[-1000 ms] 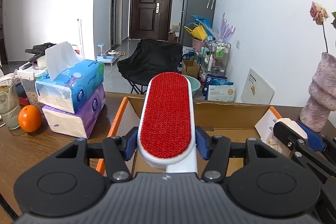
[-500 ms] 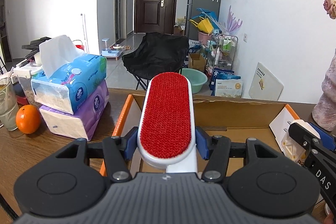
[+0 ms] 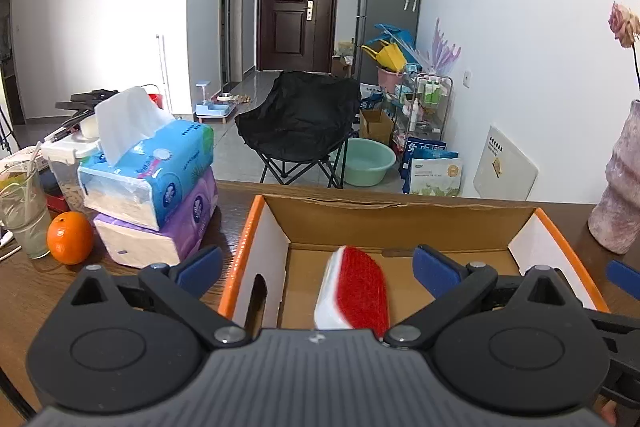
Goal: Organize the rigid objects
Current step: 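Release the lint brush and plug adapter into the box with both grippers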
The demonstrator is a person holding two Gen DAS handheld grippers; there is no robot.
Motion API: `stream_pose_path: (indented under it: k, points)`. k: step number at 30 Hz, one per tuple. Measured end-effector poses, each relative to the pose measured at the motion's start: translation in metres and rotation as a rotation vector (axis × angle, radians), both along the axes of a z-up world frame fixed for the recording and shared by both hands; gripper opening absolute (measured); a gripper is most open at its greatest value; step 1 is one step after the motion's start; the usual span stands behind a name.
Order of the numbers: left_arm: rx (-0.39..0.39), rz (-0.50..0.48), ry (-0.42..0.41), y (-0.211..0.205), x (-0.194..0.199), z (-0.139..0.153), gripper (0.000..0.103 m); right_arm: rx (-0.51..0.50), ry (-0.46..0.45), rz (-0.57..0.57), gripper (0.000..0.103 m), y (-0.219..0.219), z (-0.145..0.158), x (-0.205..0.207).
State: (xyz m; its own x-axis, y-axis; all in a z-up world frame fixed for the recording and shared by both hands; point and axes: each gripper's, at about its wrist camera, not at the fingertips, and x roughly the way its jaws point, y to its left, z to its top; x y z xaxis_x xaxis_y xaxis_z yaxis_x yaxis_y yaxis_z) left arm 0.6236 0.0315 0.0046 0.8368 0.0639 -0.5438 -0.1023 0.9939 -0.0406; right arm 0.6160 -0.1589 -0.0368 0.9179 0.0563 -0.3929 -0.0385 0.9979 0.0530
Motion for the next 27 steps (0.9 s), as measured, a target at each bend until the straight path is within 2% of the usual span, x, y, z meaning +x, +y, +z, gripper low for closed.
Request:
stream_pose_path:
  k: [27]
  points:
    - [0.022,-0.009,0.073,-0.0035,-0.0103,0.0008,0.103,-0.042,0.147,0.015,0.103,0.0011,0.0078,-0.0034]
